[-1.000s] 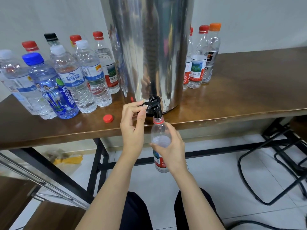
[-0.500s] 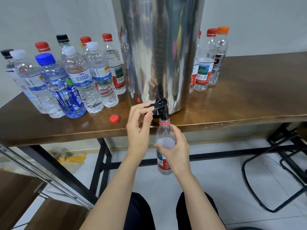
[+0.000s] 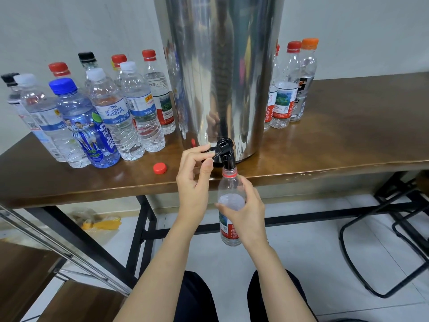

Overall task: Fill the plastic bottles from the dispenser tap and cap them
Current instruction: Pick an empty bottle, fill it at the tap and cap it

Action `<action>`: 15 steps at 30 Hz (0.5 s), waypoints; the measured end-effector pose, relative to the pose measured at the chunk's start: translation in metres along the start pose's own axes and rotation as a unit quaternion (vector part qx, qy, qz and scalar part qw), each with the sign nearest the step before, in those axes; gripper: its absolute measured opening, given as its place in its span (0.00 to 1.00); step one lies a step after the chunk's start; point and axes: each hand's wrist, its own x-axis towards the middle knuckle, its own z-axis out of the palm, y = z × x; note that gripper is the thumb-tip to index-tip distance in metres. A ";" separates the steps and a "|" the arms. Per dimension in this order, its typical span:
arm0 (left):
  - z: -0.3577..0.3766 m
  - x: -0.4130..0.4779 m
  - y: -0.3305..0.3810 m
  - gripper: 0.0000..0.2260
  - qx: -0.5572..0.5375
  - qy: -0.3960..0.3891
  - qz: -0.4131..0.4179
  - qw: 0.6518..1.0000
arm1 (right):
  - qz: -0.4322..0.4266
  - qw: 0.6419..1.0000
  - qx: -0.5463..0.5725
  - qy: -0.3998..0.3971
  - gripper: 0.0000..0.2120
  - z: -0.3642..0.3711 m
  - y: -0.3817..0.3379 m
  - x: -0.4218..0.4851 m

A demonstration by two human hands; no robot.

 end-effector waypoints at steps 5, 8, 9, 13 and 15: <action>0.001 0.000 -0.001 0.05 0.006 -0.001 -0.003 1.000 | 0.002 1.000 0.001 0.000 0.40 0.000 0.000 0.000; 0.000 0.000 -0.002 0.06 0.004 -0.003 0.001 1.000 | 0.001 1.000 0.001 -0.001 0.40 0.000 -0.001 0.000; 0.000 0.000 -0.002 0.05 0.002 -0.003 0.003 1.000 | 0.000 1.000 0.000 -0.002 0.40 0.000 -0.001 0.000; -0.001 0.000 -0.002 0.05 0.000 -0.004 0.008 1.000 | -0.003 1.000 0.001 -0.001 0.40 0.000 -0.001 0.000; -0.001 0.000 -0.002 0.05 0.003 -0.001 0.011 1.000 | -0.003 1.000 0.003 -0.002 0.40 0.000 -0.001 -0.001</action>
